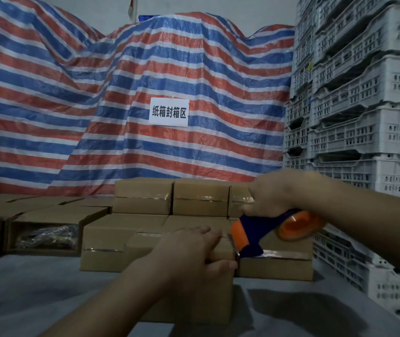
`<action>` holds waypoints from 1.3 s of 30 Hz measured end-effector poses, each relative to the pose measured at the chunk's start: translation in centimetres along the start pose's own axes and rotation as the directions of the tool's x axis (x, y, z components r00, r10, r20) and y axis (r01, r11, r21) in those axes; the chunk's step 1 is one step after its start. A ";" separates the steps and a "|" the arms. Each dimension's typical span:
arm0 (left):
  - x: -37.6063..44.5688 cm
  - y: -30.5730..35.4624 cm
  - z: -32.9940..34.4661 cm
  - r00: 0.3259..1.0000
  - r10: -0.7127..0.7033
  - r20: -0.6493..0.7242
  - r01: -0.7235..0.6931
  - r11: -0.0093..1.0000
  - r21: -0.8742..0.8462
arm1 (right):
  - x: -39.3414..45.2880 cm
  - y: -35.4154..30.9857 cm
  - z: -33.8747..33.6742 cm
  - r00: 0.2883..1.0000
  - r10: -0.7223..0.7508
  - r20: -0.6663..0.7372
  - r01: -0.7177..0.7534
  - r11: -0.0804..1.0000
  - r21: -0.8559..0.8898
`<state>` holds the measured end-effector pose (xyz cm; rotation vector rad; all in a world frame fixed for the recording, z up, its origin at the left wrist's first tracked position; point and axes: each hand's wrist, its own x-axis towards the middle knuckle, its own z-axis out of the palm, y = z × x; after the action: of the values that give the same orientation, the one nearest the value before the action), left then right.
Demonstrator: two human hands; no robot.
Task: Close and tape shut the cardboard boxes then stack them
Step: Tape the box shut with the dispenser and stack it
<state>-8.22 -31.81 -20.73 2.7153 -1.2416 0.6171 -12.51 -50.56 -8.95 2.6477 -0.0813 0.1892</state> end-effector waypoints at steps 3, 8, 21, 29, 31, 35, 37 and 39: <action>-0.1 0.2 -0.2 1.000 -0.003 0.005 0.003 1.000 -0.001 | -0.1 -2.2 -0.7 1.000 -0.008 -0.012 0.002 0.919 -0.394; -0.4 0.1 -0.1 1.000 -0.008 -0.004 0.008 1.000 0.011 | -1.1 -3.1 3.8 0.998 -0.035 0.054 0.055 0.893 -0.447; -0.3 0.2 -0.2 1.000 -0.016 0.024 0.016 1.000 -0.012 | -4.9 -3.7 13.8 0.985 0.094 -0.145 -0.096 0.995 -0.003; -0.4 0.2 -0.4 0.999 0.010 0.036 -0.008 0.999 -0.032 | -5.3 -3.4 10.8 0.957 0.214 -0.194 -0.179 0.967 0.183; -0.4 0.3 -0.4 0.999 0.010 0.040 -0.009 1.000 -0.023 | -4.5 -2.7 8.8 0.910 0.211 -0.357 -0.095 0.944 0.315; -0.3 0.4 -0.3 0.999 0.004 0.038 -0.004 1.000 -0.001 | -3.2 -4.3 4.9 0.903 0.250 -0.349 0.183 0.512 0.839; -0.2 0.3 -0.3 1.000 0.011 0.023 -0.011 1.000 0.000 | -2.8 -6.3 4.2 0.943 0.207 -0.259 0.177 0.346 0.921; -0.3 0.3 -0.3 1.000 0.020 -0.002 -0.020 1.000 -0.001 | -2.3 -8.4 4.9 0.975 0.167 -0.144 0.102 0.240 0.966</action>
<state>-8.75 -31.72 -20.60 2.7041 -1.2693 0.6212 -13.46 -45.41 -17.42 3.8977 0.1104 0.7969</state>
